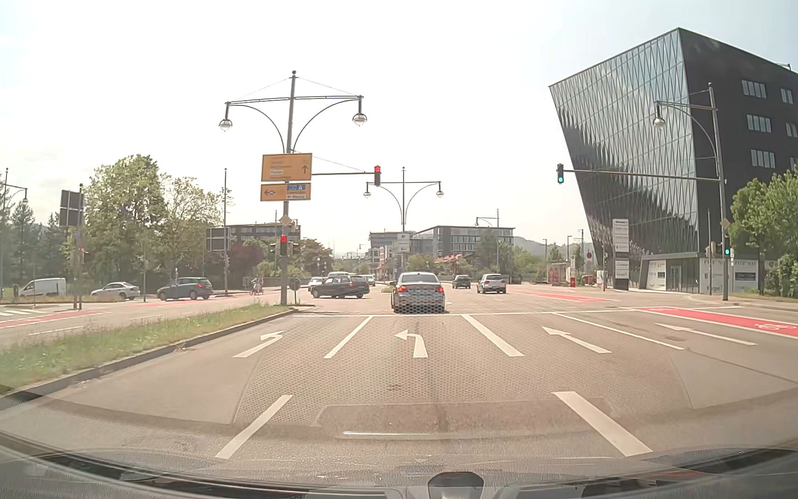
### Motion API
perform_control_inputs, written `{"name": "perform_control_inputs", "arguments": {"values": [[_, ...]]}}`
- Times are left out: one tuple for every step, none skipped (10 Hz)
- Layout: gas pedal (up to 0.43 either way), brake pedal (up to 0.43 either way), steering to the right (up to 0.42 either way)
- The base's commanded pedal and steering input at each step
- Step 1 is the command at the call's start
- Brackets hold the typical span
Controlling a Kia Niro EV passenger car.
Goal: Follow the waypoints while adhering to traffic rules and regulations
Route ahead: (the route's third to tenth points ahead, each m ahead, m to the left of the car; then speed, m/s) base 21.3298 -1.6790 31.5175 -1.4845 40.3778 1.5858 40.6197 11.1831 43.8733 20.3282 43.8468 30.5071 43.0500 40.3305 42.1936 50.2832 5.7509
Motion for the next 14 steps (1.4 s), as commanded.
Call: {"name": "perform_control_inputs", "arguments": {"values": [[0.000, 0.189, 0.006], [0.000, 0.189, 0.007], [0.000, 0.165, 0.007], [0.000, 0.159, 0.006], [0.000, 0.159, 0.007], [0.000, 0.159, 0.006], [0.000, 0.159, 0.006], [0.000, 0.159, 0.006], [0.000, 0.165, 0.007], [0.000, 0.165, 0.006], [0.000, 0.171, 0.006], [0.000, 0.171, 0.006], [0.000, 0.177, 0.006], [0.000, 0.183, 0.007]]}}
